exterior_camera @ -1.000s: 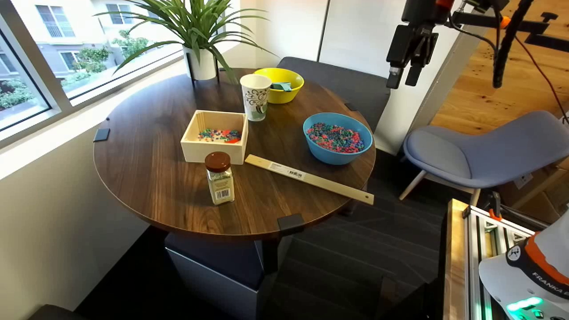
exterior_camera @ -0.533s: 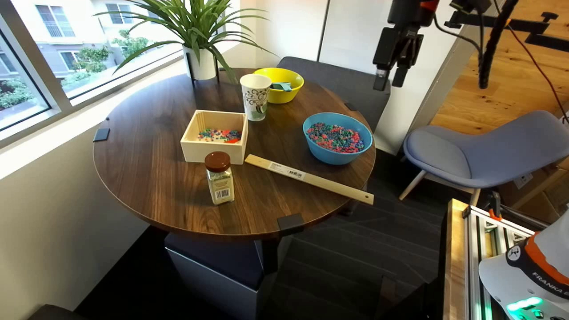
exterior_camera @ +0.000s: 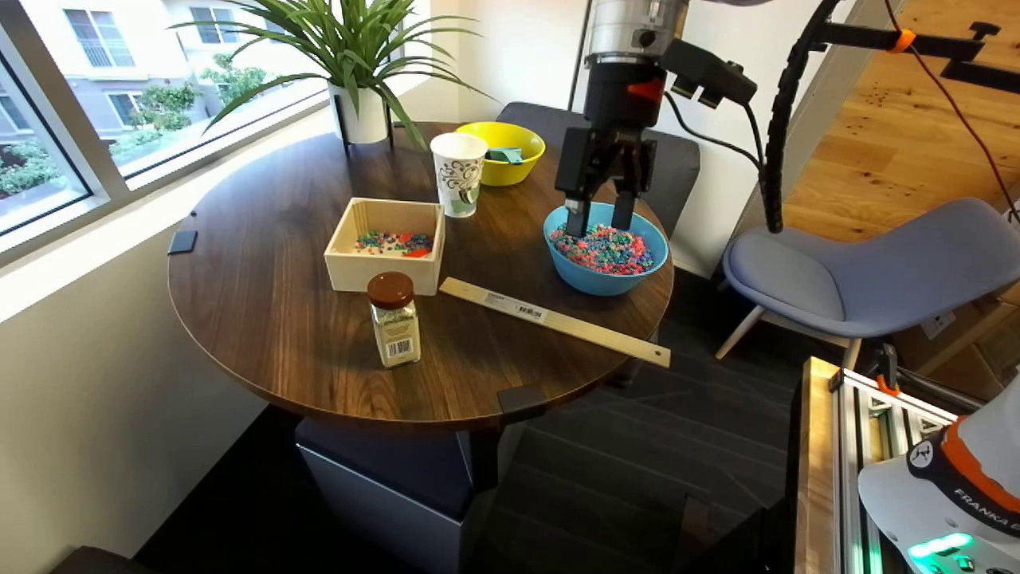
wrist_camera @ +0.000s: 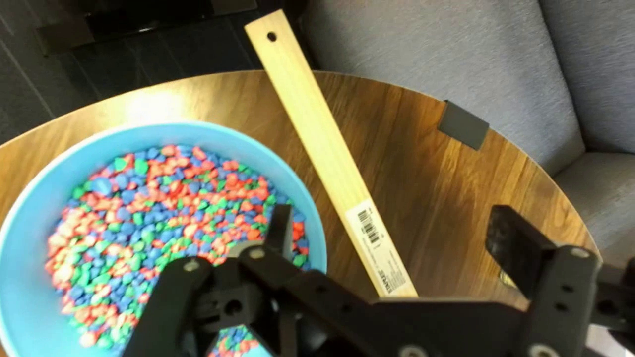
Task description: Put the ruler in the box
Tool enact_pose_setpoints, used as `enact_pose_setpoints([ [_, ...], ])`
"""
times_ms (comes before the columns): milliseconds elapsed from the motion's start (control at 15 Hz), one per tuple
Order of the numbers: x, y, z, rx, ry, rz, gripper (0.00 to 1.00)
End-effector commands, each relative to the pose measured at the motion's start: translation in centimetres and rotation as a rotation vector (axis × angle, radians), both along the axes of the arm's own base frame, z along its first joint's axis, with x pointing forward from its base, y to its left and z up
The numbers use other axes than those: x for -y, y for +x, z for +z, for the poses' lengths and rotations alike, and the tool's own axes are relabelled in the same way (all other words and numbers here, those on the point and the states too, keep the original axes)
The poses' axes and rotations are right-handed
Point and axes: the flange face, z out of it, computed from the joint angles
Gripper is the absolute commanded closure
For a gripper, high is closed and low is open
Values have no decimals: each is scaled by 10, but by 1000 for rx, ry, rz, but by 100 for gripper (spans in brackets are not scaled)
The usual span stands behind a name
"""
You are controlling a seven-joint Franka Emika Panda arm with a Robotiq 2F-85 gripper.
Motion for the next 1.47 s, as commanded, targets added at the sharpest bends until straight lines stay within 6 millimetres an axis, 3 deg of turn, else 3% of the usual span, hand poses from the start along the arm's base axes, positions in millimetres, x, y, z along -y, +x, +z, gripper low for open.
enact_pose_setpoints([
  [0, -8, -4, -3, -11, -2, 1, 0],
  [133, -19, -13, -4, -11, -8, 1, 0],
  [467, -18, -19, 2, -4, -9, -4, 0],
  [867, -50, -24, 21, 298, -37, 131, 0],
  [1067, -65, -22, 8, 399, -123, 244, 0],
  [1400, -83, -32, -51, 446, -240, 353, 0],
])
